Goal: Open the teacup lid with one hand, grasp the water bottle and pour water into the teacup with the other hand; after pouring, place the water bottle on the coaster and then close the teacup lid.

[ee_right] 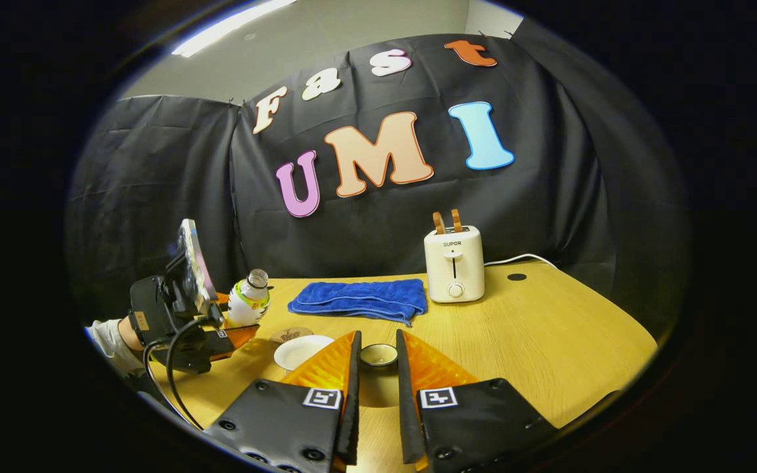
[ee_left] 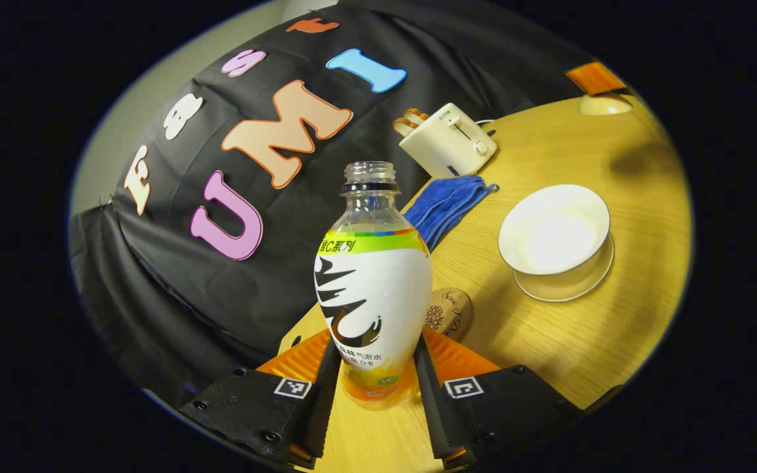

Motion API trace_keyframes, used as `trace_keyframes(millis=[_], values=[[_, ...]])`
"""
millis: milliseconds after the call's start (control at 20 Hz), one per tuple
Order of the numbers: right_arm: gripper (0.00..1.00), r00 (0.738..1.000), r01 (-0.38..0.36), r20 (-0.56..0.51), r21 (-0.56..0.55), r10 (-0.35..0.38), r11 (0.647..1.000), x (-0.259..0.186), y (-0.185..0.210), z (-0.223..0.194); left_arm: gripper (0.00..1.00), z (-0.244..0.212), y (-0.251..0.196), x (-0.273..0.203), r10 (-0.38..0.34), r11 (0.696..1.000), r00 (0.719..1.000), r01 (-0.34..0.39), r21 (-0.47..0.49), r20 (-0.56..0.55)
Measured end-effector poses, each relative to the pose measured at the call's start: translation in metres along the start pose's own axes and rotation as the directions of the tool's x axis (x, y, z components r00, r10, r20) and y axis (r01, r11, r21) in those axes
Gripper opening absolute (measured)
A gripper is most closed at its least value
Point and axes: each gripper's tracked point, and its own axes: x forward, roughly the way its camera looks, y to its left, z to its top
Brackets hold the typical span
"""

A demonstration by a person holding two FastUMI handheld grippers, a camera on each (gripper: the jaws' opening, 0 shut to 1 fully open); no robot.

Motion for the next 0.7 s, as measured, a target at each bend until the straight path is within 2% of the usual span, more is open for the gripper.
trace_keyframes(millis=[100, 250, 350, 450, 650, 700], values=[[0.27, 1.000, 0.004, -0.001, 0.001, -0.004, 1.000, 0.0002, -0.0015, -0.0010, 0.58, -0.0005, -0.0025, 0.0019, 0.005, 0.997, 1.000, -0.004, 0.071, -0.005], [0.31, 1.000, 0.007, -0.010, -0.004, -0.007, 1.000, 0.0019, -0.0014, -0.0043, 0.58, -0.0011, -0.0031, 0.0030, 0.006, 0.986, 1.000, -0.005, 0.166, -0.009], [0.29, 1.000, 0.004, -0.015, -0.004, -0.004, 1.000, 0.0023, -0.0003, -0.0055, 0.59, -0.0041, -0.0036, 0.0011, -0.001, 0.980, 1.000, 0.005, 0.200, -0.019], [0.31, 1.000, 0.002, -0.017, -0.006, -0.002, 1.000, 0.0029, 0.0006, -0.0069, 0.58, -0.0065, -0.0054, 0.0014, -0.008, 0.973, 1.000, 0.014, 0.231, -0.030], [0.31, 1.000, 0.000, -0.019, 0.000, 0.000, 1.000, 0.0039, -0.0002, -0.0073, 0.58, -0.0085, -0.0087, 0.0022, -0.012, 0.933, 0.999, 0.028, 0.359, -0.047], [0.27, 1.000, 0.001, -0.019, 0.001, -0.001, 1.000, 0.0033, -0.0007, -0.0072, 0.58, -0.0078, -0.0098, 0.0015, -0.023, 0.929, 0.999, 0.039, 0.369, -0.047]])
